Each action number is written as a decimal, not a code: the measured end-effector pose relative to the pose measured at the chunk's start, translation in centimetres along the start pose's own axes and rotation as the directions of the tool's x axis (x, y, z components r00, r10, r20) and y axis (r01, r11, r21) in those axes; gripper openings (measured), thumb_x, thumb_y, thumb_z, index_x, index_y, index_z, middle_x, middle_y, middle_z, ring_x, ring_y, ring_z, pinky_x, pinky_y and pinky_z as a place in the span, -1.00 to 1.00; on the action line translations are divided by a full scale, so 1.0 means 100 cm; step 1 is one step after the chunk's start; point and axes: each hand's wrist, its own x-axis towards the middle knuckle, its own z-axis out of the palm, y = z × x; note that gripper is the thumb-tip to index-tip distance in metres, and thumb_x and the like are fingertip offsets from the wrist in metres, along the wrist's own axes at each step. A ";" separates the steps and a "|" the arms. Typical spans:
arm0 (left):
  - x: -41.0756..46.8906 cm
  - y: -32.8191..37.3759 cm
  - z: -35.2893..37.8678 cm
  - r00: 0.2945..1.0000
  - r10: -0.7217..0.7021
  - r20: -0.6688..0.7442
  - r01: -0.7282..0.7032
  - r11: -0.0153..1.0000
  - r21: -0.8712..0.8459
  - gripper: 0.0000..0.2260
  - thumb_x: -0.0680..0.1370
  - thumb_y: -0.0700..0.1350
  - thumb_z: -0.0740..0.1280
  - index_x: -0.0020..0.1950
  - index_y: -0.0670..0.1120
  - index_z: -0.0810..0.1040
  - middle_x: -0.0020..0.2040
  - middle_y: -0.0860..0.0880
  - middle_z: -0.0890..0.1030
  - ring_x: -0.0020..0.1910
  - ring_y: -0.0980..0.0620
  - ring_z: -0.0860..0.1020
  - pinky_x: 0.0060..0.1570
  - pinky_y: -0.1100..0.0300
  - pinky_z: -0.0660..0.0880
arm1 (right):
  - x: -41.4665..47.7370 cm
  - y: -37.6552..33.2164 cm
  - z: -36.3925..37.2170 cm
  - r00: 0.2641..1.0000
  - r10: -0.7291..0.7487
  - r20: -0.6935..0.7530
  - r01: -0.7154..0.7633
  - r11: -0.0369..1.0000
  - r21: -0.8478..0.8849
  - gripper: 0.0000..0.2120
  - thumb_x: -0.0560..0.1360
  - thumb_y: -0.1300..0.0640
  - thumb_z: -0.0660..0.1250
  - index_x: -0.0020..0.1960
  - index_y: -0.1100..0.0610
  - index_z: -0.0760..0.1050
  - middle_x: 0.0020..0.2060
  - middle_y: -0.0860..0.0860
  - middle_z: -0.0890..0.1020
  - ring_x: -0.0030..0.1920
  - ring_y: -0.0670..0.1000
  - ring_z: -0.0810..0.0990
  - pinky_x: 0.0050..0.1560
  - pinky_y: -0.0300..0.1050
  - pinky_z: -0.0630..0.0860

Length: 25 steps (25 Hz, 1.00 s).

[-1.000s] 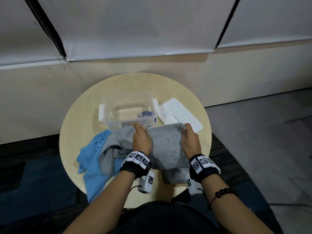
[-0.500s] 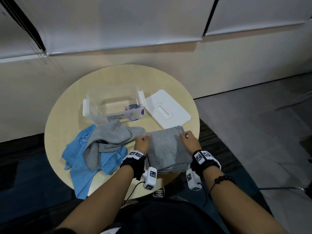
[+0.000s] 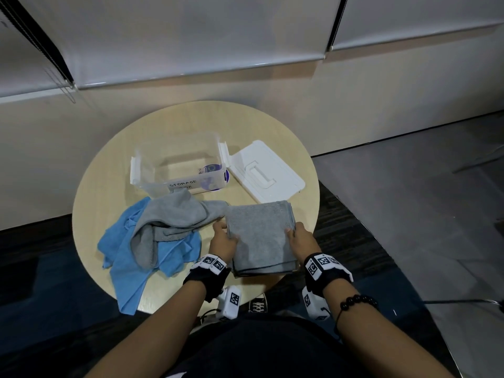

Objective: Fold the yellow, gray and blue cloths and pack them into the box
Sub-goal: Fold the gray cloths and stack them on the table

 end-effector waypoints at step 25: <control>0.004 -0.015 0.002 0.925 0.230 0.302 -0.377 0.467 0.800 -0.10 0.49 0.15 0.44 0.63 -0.12 -0.01 0.64 -0.14 -0.08 0.62 -0.13 -0.04 0.56 -0.14 0.00 | -0.014 -0.034 0.053 0.920 -0.388 0.049 0.377 0.846 -0.378 -0.43 0.63 0.21 0.19 0.60 0.17 0.09 0.59 0.22 0.08 0.60 0.20 0.05 0.59 0.10 0.08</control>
